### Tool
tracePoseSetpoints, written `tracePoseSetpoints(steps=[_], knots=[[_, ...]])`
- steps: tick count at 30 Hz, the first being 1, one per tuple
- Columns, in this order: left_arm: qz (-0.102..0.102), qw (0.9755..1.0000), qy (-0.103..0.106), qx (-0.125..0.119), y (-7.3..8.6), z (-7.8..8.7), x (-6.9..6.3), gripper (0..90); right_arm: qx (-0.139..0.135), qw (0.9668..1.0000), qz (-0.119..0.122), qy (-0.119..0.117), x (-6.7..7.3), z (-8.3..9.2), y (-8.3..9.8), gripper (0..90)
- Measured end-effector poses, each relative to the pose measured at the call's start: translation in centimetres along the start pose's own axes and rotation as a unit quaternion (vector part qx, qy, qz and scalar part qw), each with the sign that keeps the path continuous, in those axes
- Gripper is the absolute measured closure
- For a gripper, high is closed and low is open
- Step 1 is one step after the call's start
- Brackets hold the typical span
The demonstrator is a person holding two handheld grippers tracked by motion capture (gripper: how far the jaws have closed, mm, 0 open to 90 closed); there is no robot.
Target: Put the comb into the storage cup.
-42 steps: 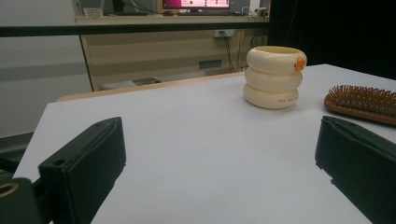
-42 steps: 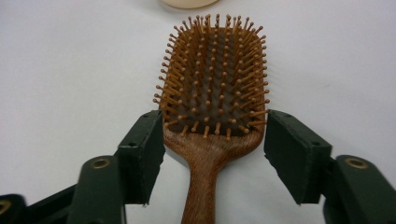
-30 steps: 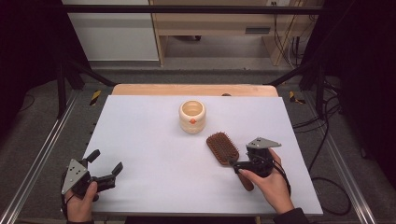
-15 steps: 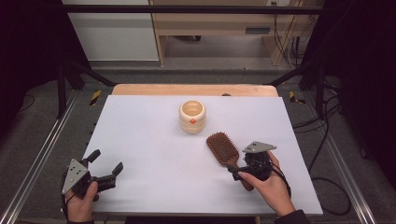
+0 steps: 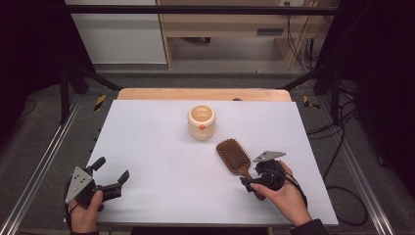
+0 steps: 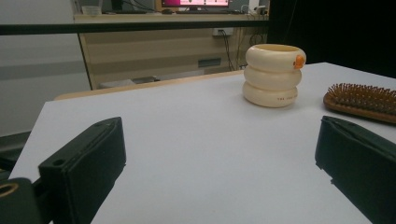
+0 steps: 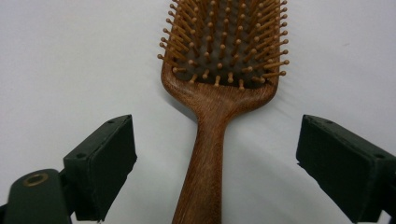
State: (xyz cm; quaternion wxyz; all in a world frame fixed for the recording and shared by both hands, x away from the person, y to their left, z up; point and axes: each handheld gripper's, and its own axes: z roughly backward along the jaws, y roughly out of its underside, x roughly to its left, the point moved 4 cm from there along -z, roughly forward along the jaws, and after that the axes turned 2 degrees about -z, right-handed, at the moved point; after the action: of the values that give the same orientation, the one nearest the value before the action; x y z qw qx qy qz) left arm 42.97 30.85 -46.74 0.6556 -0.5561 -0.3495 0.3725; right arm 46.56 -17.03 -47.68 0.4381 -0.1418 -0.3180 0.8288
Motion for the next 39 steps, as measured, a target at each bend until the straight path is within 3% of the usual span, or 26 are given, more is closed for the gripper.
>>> tracePoseSetpoints(steps=[11, 15, 23, 39], knots=[[0.000, 1.0000, 0.001, 0.000, 0.0, 0.0, 0.0, 1.8, 0.042, 0.9991, 0.006, 0.004, 0.2, -1.6, 0.1, 11.9], [0.001, 1.0000, 0.000, 0.000, 0.0, 0.0, 0.0, 1.8, 0.057, 0.9983, 0.014, 0.004, 0.3, -2.0, 0.1, 22.9], [0.000, 1.0000, 0.001, -0.001, 0.0, 0.0, 0.0, 1.8, 0.080, 0.9968, 0.008, -0.002, 0.2, -2.5, 0.1, 44.6], [0.000, 1.0000, 0.001, -0.002, -0.1, 0.0, 0.0, 1.8, 0.096, 0.9953, 0.013, 0.004, -0.3, -2.6, -0.3, 63.8]])
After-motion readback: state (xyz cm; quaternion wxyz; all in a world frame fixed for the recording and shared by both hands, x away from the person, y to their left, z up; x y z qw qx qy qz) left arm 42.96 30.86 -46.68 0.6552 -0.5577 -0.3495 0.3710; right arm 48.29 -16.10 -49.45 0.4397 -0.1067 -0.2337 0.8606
